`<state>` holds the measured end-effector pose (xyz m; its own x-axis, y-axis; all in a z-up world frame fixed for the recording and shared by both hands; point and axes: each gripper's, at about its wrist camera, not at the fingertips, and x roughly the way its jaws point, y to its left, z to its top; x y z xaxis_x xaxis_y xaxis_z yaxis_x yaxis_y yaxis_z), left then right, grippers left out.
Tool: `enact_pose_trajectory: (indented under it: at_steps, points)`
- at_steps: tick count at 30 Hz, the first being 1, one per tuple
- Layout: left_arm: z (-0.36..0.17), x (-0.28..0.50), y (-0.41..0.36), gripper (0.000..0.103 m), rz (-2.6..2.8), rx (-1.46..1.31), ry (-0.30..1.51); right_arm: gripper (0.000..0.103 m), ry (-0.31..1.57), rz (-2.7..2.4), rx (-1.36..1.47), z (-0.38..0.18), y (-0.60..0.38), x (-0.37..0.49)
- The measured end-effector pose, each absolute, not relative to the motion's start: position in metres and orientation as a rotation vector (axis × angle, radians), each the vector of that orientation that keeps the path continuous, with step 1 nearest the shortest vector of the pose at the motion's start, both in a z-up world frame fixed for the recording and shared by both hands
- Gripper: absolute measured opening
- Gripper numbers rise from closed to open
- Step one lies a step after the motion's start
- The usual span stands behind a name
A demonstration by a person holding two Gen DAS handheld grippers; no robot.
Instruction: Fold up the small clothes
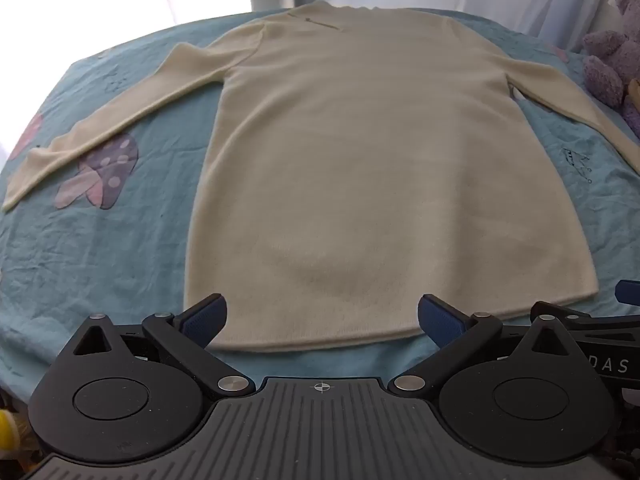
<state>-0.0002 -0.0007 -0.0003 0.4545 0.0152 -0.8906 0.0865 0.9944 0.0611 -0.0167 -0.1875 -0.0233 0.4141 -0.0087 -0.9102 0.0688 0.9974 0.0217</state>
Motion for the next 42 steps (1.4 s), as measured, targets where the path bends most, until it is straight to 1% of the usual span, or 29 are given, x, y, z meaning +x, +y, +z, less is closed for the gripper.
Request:
enact_pose_trajectory:
  at_steps: [10,42]
  points:
    - [-0.002,0.003,0.0,0.103,-0.058,0.08,1.1,0.099,1.149,-0.047,0.066,-0.023,-0.188,-0.006]
    - [-0.007,0.005,-0.001,0.103,-0.053,0.072,1.123,0.099,1.148,-0.045,0.06,-0.023,-0.189,-0.012]
